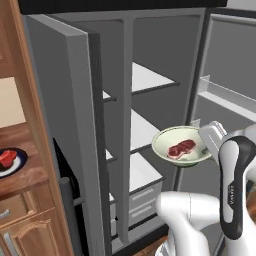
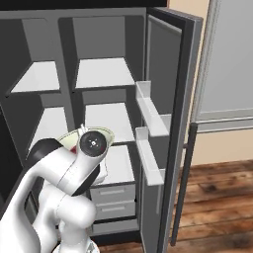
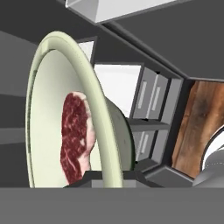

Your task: Place one of the steaks on the plate and the other in the bowl. Then place the bowl in the fridge.

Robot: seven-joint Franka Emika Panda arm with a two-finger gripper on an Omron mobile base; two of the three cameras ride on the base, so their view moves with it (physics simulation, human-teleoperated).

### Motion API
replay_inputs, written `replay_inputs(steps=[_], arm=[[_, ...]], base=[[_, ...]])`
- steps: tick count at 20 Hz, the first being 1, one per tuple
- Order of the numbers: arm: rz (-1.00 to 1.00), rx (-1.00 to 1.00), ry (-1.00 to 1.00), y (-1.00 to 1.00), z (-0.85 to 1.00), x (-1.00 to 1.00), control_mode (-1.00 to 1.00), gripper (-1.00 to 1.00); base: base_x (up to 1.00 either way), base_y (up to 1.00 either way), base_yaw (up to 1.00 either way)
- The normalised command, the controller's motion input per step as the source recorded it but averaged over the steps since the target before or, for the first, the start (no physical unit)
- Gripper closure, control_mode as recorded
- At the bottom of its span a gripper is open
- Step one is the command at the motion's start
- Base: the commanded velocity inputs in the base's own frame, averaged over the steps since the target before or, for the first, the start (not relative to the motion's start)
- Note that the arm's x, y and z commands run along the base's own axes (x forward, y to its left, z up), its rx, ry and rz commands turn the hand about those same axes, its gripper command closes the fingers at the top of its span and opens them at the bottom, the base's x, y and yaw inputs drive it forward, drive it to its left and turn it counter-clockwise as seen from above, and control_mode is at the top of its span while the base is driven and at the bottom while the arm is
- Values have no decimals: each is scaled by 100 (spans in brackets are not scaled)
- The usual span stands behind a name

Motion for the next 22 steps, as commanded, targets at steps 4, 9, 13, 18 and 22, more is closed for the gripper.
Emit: replay_inputs(steps=[4, 9, 13, 18, 22], arm=[[0, 0, 0, 0, 0, 0, 100, 100], [0, 0, 0, 0, 0, 0, 100, 100], [0, 0, 0, 0, 0, 0, 100, 100], [0, 0, 0, 0, 0, 0, 100, 100], [0, 0, 0, 0, 0, 0, 100, 100]], base=[[42, 0, 7], [43, 0, 8], [42, 0, 8], [36, 0, 7], [28, -2, 5]])
